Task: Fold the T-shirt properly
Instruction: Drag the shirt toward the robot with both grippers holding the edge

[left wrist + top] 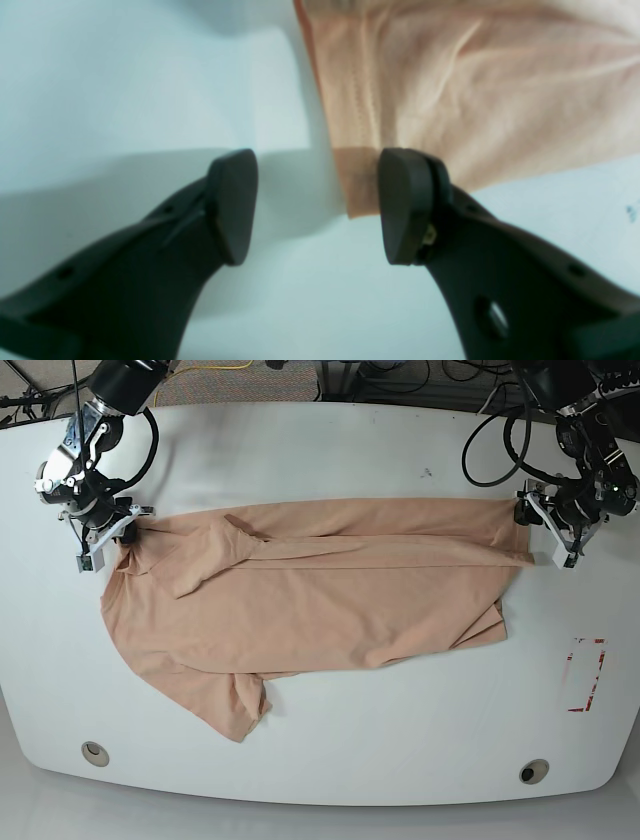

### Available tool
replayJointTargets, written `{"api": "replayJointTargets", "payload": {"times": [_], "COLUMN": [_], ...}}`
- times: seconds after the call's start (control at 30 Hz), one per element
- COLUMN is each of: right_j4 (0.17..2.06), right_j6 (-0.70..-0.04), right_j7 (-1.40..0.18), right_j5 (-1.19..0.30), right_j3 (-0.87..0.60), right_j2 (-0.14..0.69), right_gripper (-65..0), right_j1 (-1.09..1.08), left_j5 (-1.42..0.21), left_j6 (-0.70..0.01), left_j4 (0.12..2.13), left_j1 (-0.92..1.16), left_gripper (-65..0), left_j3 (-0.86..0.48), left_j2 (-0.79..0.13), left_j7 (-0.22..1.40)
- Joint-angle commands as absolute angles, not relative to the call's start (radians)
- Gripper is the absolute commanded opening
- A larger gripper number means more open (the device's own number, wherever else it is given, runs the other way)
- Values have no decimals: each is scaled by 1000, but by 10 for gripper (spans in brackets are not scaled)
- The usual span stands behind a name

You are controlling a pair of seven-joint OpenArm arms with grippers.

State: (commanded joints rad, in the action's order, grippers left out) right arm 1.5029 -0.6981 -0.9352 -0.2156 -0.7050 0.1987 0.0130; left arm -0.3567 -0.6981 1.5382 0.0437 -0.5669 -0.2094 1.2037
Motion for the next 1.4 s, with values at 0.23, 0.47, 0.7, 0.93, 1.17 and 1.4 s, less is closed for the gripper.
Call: {"api": "replayJointTargets", "payload": {"times": [0.23, 0.47, 0.7, 0.93, 1.17, 1.4], "right_j4": [1503, 1524, 1667, 1794, 1913, 1968], "right_j6": [-698, -698, -698, -698, -698, -698], "right_j7": [-935, -990, -1013, -1059, -1084, -1098], "right_j5": [-216, -216, -216, -216, -216, -216], "right_j3": [-705, -713, -704, -704, -704, -704], "right_j2": [199, 199, 147, 85, 19, -15], "right_gripper": [-634, -637, -637, -637, -637, -637], "right_j1": [13, 15, 101, 197, 305, 392], "left_j5": [-354, -352, -357, -357, -357, -357], "left_j6": [-698, -698, -698, -698, -698, -698], "left_j4": [1489, 1494, 1534, 1610, 1650, 1730], "left_j1": [42, 51, 114, 186, 252, 340], "left_gripper": [-524, -608, -612, -612, -611, -610], "left_j3": [-476, -475, -507, -555, -565, -588], "left_j2": [-209, -211, -252, -286, -321, -354], "left_j7": [1202, 1201, 1201, 1204, 1205, 1205]}}
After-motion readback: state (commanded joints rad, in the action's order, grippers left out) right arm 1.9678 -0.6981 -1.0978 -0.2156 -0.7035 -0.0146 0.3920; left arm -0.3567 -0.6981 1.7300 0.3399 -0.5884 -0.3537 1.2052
